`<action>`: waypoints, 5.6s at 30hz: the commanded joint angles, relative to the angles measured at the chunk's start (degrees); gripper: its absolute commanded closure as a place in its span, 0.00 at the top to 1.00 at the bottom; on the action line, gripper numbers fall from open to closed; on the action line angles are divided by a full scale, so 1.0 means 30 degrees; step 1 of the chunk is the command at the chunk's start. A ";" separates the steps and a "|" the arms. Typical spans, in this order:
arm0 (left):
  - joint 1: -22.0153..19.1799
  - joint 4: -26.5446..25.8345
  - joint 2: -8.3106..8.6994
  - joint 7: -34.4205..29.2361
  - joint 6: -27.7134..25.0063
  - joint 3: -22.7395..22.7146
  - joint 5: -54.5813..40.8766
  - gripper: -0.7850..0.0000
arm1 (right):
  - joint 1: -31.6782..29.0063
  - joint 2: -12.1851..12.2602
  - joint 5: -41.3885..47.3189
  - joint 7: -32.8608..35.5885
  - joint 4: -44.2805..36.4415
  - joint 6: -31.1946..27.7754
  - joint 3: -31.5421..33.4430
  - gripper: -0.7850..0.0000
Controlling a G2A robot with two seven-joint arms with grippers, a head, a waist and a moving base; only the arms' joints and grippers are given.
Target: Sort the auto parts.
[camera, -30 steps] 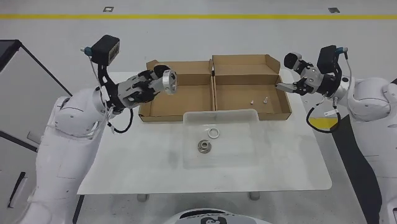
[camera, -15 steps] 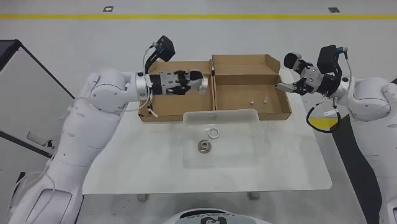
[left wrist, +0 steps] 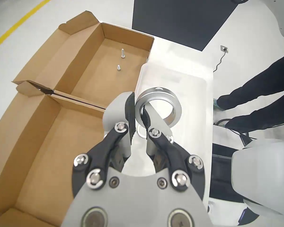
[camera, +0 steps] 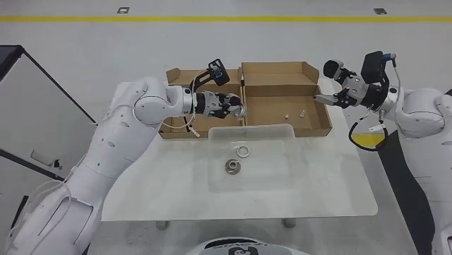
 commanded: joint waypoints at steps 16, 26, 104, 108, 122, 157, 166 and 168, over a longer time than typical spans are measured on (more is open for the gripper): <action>0.0019 -0.0017 0.0009 -0.0015 -0.0016 -0.0027 0.0001 0.00 | 0.0000 0.0000 0.0000 0.0000 0.0000 0.0000 0.0000 1.00; 0.0019 -0.0017 0.0009 -0.0015 -0.0016 -0.0027 0.0001 0.00 | 0.0000 0.0000 0.0000 0.0000 0.0000 0.0000 0.0000 1.00; -0.7583 2.0769 -1.1001 -0.0711 1.0544 1.1413 0.7147 0.00 | 0.0000 0.0000 0.0000 0.0000 0.0000 0.0000 0.0000 1.00; -0.7659 2.1348 -1.1352 -0.0660 1.0519 1.1358 0.7221 0.68 | 0.0000 0.0000 0.0000 0.0000 0.0000 0.0000 0.0000 1.00; -0.8427 2.2742 -1.1959 -0.0208 1.0627 1.0977 0.7678 1.00 | 0.0000 0.0000 0.0000 0.0000 0.0000 0.0000 0.0000 1.00; -0.4896 0.4962 -0.5242 -0.6147 0.6425 0.3944 1.0602 1.00 | 0.0000 0.0000 0.0000 0.0000 0.0000 0.0000 0.0000 1.00; -0.0257 -0.2901 -0.3127 -0.9154 0.4042 -0.0284 1.1215 1.00 | 0.0000 0.0000 0.0000 0.0000 0.0000 0.0000 0.0000 1.00; 0.0080 -0.3648 -0.2922 -0.9069 0.3851 -0.0445 1.0857 1.00 | 0.0000 0.0000 0.0000 0.0000 0.0000 0.0000 0.0000 1.00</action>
